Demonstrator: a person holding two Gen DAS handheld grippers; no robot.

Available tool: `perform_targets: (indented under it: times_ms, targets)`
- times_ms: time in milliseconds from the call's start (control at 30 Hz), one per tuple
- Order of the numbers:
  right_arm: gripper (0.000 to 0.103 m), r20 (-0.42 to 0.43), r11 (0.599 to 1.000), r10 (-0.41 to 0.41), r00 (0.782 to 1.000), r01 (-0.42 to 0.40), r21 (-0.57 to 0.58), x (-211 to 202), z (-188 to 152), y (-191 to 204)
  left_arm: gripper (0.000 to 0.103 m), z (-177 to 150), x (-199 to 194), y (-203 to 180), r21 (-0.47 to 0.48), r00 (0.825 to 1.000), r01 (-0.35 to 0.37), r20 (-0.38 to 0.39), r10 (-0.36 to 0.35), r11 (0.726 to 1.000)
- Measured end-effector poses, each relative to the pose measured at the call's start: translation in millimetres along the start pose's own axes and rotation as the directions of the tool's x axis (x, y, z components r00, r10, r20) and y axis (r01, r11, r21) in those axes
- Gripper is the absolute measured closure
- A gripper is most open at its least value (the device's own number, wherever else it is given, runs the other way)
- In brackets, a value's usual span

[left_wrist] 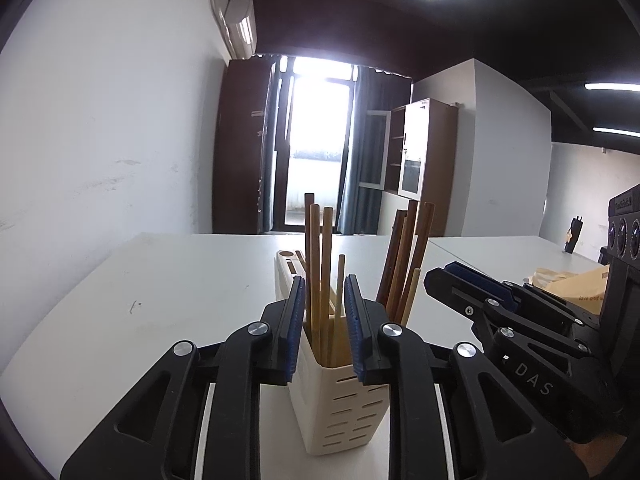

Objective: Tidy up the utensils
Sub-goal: 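Open both tools and withdraw them from the holder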

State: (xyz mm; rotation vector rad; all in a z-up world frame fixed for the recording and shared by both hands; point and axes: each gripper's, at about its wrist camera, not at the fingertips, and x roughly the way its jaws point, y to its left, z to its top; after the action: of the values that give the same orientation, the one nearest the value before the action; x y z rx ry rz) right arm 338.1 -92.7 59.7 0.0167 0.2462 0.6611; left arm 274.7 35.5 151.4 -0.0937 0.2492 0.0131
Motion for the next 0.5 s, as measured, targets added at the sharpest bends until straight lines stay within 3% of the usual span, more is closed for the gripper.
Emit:
perform_targets:
  times_ms: [300,500]
  targets:
    - [0.064,-0.032,1.0,-0.029,0.999,0.028,-0.009,-25.7,-9.7,-3.5,0.065,-15.1,-25.4,-1.9,0.033,0.998,0.024,-0.059,-0.022,0.999]
    - [0.053,-0.063,0.999,-0.033,0.997,0.034,0.005,-49.5,-29.3,-5.7,0.056,-37.7,-43.2,0.9,0.005,0.993,0.045,-0.111,-0.044,0.999]
